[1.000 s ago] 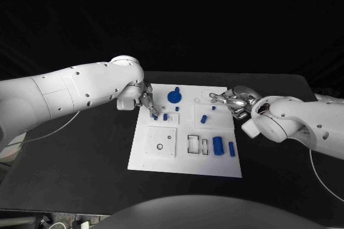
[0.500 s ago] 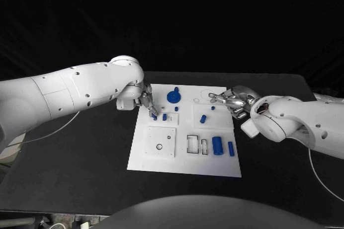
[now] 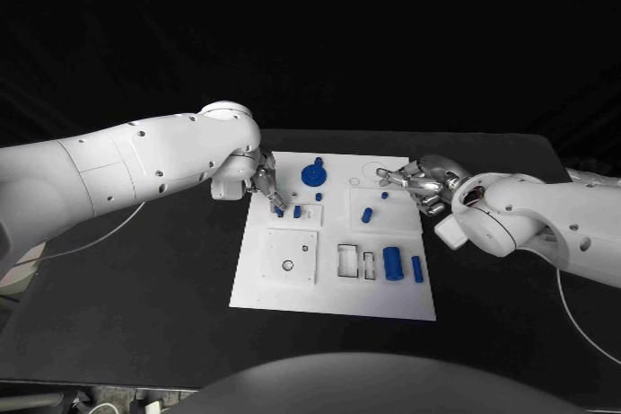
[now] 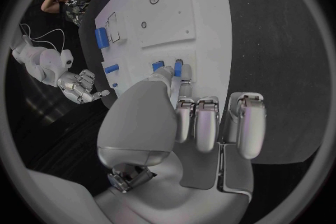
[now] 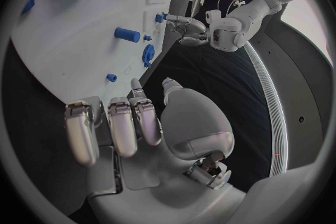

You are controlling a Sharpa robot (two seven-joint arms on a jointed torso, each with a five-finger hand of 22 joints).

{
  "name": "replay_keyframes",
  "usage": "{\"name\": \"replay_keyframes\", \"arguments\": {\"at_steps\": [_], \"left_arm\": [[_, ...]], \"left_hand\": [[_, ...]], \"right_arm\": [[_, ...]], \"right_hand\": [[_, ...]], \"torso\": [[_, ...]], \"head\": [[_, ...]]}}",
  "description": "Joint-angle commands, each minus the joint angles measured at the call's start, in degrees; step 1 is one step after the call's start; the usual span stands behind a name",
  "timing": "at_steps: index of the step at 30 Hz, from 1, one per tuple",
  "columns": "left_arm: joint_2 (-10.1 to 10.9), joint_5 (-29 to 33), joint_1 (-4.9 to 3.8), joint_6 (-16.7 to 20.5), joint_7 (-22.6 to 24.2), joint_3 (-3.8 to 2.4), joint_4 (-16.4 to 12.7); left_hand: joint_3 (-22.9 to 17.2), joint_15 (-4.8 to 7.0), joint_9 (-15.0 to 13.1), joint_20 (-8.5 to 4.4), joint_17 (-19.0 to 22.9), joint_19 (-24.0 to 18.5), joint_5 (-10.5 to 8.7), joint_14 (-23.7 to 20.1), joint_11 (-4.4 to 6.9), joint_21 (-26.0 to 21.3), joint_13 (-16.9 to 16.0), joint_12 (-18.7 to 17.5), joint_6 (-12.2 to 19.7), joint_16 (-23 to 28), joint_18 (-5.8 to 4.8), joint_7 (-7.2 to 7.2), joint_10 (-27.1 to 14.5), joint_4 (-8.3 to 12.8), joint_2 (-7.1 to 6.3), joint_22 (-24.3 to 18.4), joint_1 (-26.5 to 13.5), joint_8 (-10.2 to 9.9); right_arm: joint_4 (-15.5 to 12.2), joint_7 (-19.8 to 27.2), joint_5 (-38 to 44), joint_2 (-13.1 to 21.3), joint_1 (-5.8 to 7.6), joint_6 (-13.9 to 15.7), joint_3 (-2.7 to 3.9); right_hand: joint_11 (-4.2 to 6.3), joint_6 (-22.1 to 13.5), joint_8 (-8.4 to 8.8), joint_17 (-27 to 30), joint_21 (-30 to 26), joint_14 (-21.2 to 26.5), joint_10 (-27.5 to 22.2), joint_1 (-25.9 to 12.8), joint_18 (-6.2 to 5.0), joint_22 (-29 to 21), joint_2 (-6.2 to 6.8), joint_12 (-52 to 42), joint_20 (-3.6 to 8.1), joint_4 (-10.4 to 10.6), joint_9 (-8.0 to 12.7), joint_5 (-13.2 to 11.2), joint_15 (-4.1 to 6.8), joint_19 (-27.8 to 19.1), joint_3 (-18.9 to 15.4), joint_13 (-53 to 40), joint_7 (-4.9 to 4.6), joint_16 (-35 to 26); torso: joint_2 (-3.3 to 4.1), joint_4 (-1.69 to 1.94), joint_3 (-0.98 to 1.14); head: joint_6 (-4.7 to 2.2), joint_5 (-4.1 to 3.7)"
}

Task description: Assemble the parts on the task board

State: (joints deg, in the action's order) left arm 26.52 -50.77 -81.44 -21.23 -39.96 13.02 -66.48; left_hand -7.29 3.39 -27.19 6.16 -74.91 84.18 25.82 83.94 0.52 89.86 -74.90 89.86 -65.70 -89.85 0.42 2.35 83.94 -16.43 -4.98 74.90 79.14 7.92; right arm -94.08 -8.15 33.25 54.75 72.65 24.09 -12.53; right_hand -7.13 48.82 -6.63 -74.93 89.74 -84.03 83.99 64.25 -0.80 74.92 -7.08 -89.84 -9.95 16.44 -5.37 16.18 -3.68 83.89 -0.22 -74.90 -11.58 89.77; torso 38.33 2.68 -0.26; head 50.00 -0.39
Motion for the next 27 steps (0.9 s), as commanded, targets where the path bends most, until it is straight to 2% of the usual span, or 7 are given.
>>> {"name": "replay_keyframes", "arguments": {"at_steps": [1,15,21,27], "left_arm": [[-0.2,0.2,0.11,-1.3,-3.4,0.00,0.0],[-0.2,0.0,0.38,-1.1,-3.6,0.01,0.2],[-0.2,-0.1,0.39,-0.9,-3.5,0.00,0.4],[-0.2,-0.1,0.39,-1.0,-3.4,0.01,0.6]], "left_hand": [[-0.1,0.42,0.0,0.41,-15.1,5.8,-0.27,6.1,0.26,0.1,-15.1,0.1,0.1,-0.1,-0.42,0.18,6.1,-0.1,0.50,15.1,0.0,0.0],[-0.2,0.39,0.0,0.46,-15.1,5.8,-0.57,6.1,0.26,0.1,-15.1,0.1,0.1,-0.1,-0.42,0.20,6.1,0.0,0.69,15.1,0.1,0.0],[-0.3,0.39,0.0,0.47,-15.1,5.8,-0.68,6.1,0.26,0.1,-15.1,0.1,0.2,-0.1,-0.42,0.20,6.1,0.0,0.79,15.1,0.1,0.0],[-0.3,0.38,0.0,0.49,-15.1,5.8,-0.77,6.1,0.24,0.1,-15.1,0.1,0.2,-0.1,-0.42,0.22,6.1,0.0,0.80,15.1,0.1,-0.1]], "right_arm": [[-0.1,0.2,0.1,0.0,-0.04,-0.4,-0.01],[-0.1,0.1,0.1,0.0,-0.04,-0.4,-0.01],[-0.1,0.2,0.1,0.2,-0.04,-0.3,-0.01],[-0.1,0.2,0.1,0.2,-0.04,-0.3,-0.01]], "right_hand": [[-0.48,0.2,-0.32,-15.1,0.3,-6.0,6.0,0.7,0.80,15.1,0.12,-0.2,-0.45,0.1,-0.1,0.3,-0.47,6.1,-0.3,-15.1,-0.07,0.2],[-0.48,0.2,-0.32,-15.1,0.3,-6.0,6.0,0.7,0.80,15.1,0.12,-0.2,-0.45,0.1,-0.1,0.3,-0.47,6.1,-0.3,-15.1,-0.07,0.2],[-0.48,0.2,-0.32,-15.1,0.3,-6.0,6.0,0.7,0.80,15.1,0.12,-0.2,-0.45,0.1,-0.1,0.3,-0.47,6.1,-0.3,-15.1,-0.07,0.2],[-0.48,0.2,-0.32,-15.1,0.3,-6.0,6.0,0.7,0.80,15.1,0.12,-0.2,-0.45,0.1,-0.1,0.3,-0.47,6.1,-0.3,-15.1,-0.07,0.2]], "torso": [[0.03,0.01,-0.06],[0.03,-0.04,-0.04],[0.01,0.10,-0.02],[-0.05,-0.09,0.04]], "head": [[0.00,-0.06],[0.00,-0.01],[0.00,0.04],[0.00,0.25]]}}
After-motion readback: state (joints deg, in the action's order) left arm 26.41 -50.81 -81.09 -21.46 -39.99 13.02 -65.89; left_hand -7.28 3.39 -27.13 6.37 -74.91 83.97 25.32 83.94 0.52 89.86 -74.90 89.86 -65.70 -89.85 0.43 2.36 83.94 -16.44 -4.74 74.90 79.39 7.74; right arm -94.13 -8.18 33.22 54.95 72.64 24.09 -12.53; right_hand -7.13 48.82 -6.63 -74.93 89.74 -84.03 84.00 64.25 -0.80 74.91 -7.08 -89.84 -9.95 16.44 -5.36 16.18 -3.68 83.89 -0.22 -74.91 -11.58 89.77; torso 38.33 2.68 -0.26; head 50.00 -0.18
